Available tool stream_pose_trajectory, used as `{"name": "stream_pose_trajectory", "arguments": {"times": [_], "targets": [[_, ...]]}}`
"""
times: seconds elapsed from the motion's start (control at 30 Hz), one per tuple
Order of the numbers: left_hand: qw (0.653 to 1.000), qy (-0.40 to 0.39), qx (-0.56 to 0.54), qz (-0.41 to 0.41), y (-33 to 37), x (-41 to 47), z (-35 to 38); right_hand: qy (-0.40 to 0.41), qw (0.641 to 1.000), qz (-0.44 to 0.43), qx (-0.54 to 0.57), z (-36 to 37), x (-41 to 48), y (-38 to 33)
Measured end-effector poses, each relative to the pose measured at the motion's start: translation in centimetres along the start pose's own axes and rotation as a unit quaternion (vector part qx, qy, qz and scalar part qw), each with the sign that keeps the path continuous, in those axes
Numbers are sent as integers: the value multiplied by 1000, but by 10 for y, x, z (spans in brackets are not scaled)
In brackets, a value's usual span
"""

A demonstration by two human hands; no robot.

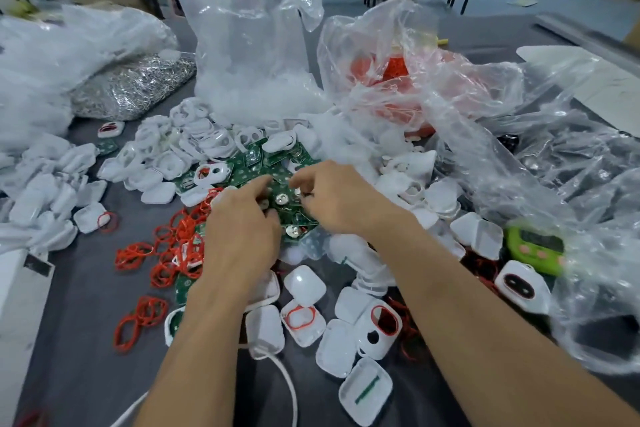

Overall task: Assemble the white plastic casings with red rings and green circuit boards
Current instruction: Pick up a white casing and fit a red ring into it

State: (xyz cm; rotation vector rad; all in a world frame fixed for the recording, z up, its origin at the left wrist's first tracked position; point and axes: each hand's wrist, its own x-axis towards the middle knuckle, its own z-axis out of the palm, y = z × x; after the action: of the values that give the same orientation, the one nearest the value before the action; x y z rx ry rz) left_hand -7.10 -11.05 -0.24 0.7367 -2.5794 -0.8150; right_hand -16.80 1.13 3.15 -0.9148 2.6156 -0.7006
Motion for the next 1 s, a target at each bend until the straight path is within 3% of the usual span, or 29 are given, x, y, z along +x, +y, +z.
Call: {"name": "stream_pose_trajectory", "arguments": {"times": [0.13,0.3,0.4,0.47,0.57,0.73,0.87,1.0], "targets": [[978,25,-198,-57,-4,7,-12,6,999,3,-51,5,12,0],[927,128,-335,-106,-3,9,-19,118,991,41,-39,0,-5,9],[896,121,-409,-123,3,10,-16,136,986,21,98,0,-20,7],[898,117,-408,-118,5,9,-13,114,980,3,162,4,-26,1],[934,138,-305,-126,0,7,-16,60,994,-27,88,13,-25,-9],[904,164,-360,-165,0,9,-18,-8,996,-84,-41,25,-17,-24],[916,100,-366,-133,5,3,-19,64,995,-78,7,14,-21,-14],[939,-84,-334,-12,17,-7,-14,129,986,-83,66,-6,-36,6]]}}
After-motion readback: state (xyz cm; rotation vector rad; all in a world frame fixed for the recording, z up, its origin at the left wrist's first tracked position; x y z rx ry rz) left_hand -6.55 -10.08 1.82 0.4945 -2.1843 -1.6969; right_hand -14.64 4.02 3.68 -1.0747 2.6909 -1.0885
